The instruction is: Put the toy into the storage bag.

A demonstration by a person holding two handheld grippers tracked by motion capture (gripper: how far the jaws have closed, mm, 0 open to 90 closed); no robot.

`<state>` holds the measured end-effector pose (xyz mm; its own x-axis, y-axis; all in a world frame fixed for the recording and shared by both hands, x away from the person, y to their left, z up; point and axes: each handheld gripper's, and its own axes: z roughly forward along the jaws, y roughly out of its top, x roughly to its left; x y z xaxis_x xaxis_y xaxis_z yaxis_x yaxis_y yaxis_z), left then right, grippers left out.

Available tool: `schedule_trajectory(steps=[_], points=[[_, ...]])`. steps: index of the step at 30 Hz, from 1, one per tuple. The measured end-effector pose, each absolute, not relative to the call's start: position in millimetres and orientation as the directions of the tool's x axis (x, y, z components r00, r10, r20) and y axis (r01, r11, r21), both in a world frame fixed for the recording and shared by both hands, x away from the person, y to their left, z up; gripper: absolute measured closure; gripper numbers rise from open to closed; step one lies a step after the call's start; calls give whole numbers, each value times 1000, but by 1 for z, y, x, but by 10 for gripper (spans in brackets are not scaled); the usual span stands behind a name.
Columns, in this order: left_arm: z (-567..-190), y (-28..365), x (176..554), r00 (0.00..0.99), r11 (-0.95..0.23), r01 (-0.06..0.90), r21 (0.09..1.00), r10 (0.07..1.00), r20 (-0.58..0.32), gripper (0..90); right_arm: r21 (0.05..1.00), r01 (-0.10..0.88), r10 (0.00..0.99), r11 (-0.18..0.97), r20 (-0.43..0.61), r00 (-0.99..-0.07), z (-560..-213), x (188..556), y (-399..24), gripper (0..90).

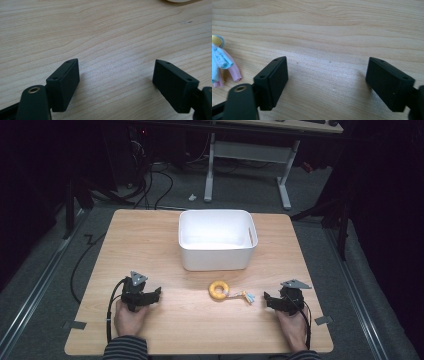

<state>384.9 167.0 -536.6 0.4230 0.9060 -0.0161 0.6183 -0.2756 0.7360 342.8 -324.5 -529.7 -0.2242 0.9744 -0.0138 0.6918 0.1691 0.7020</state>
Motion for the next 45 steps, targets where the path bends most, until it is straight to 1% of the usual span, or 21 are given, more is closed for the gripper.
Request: schedule_trajectory(steps=[2, 3, 4, 6, 15, 25, 34, 40, 45], points=[[-537, 167, 385, 423, -275, 618, 736, 906, -16, 219, 703, 690, 973, 174, -16, -229, -529, 343, -325, 239], [-537, 167, 385, 423, -275, 618, 736, 906, -16, 219, 704, 688, 973, 177, -18, -232, -529, 342, -324, 268], [-537, 167, 385, 423, -275, 618, 736, 906, -16, 219, 704, 688, 973, 177, -18, -232, -529, 342, -324, 268], [-537, 167, 385, 423, -275, 618, 737, 906, -16, 219, 703, 688, 972, 180, -18, -236, -528, 341, -323, 298], [-537, 167, 385, 423, -275, 619, 736, 906, -17, 219, 703, 686, 968, 188, -15, -250, -525, 338, -323, 350], [-537, 167, 385, 423, -275, 618, 736, 906, -17, 219, 713, 673, 960, 197, -1, -280, -510, 335, -327, 389], [-537, 167, 385, 424, -276, 618, 736, 906, -17, 219, 718, 667, 953, 196, 21, -303, -505, 334, -326, 410], [-537, 167, 385, 429, -283, 618, 734, 903, -13, 202, 725, 656, 946, 210, 20, -325, -499, 335, -324, 422], [-537, 166, 385, 432, -286, 618, 732, 902, -12, 190, 720, 662, 939, 206, 46, -342, -495, 336, -322, 443]])
